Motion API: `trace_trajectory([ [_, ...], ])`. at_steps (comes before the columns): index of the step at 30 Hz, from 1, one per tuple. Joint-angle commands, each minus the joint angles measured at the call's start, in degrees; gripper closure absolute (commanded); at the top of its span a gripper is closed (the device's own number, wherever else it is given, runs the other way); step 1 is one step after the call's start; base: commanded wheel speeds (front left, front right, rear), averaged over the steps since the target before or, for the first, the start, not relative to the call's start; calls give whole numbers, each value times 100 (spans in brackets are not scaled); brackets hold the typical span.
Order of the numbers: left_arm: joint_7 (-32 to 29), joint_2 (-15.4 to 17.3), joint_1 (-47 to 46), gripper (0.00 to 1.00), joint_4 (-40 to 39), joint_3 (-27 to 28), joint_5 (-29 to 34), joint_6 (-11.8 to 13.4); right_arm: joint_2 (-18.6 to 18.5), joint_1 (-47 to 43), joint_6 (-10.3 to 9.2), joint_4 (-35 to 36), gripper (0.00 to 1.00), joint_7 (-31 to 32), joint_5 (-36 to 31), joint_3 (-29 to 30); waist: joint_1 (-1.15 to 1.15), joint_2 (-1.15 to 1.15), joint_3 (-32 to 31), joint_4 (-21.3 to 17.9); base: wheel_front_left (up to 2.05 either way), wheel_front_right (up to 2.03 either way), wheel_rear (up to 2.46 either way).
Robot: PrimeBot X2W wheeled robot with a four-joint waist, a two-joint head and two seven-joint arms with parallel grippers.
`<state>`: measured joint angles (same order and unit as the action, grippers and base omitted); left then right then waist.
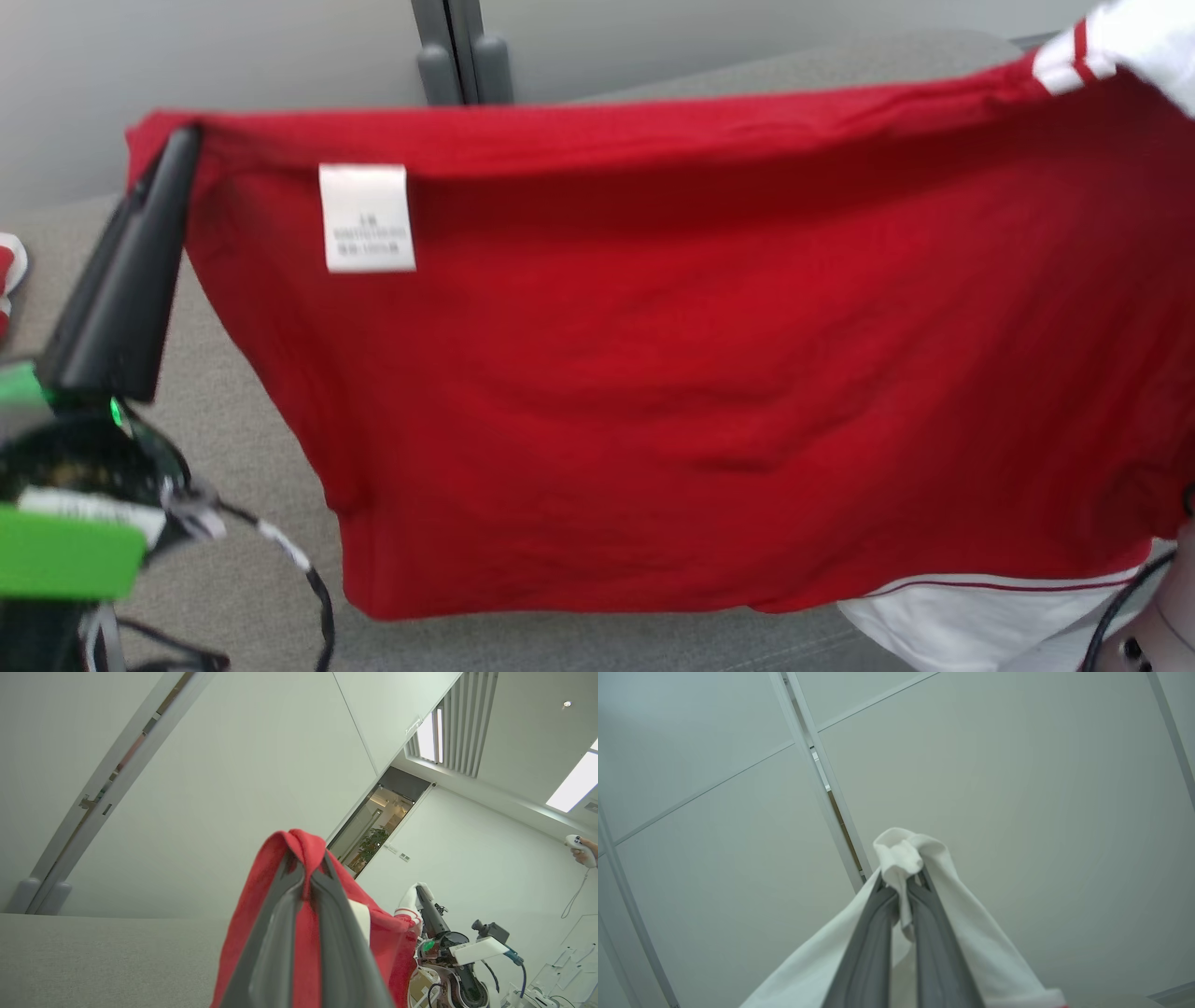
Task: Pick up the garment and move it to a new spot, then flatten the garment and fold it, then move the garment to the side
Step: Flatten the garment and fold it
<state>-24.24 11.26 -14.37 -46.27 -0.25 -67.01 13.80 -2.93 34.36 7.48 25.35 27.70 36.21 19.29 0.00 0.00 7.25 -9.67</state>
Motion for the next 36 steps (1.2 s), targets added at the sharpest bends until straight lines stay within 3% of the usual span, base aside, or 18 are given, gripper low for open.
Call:
trace_trajectory([
  [1,-85,157,-494,100,302,54,93,16,4,377,2,-196,100,96,-188,-140,0,0,735,101,0,0,0],
  [6,-172,607,-2332,100,1963,-20,544,-169,-1,1785,1,-1329,100,95,-754,-766,0,0,1658,248,0,0,0],
  [10,39,903,-3993,100,3476,-394,1267,-556,5,3227,1,-2429,100,-278,-1749,-1360,0,0,2435,288,0,0,0],
  [14,708,901,-5673,100,5113,-732,2004,-996,-1,4747,0,-3690,100,-927,-2308,-1610,0,0,2979,326,0,0,0],
  [20,1819,919,-7040,100,6914,-1343,2976,-1706,-8,5813,0,-4963,100,-1754,-2603,-1771,0,0,3396,344,0,0,0],
  [24,2451,789,-6987,100,7814,-1542,3049,-1956,-2,5426,0,-5521,100,-2300,-2368,-1762,0,0,3389,327,0,0,0],
  [28,2999,758,-6292,100,8210,-1628,2863,-2086,2,4469,1,-5657,100,-2753,-2008,-1928,0,0,3226,314,0,0,0],
  [36,3614,864,-3609,100,7588,-1743,2160,-2136,-85,1546,0,-4735,100,-3092,-1319,-2004,0,0,2438,347,0,0,0],
])
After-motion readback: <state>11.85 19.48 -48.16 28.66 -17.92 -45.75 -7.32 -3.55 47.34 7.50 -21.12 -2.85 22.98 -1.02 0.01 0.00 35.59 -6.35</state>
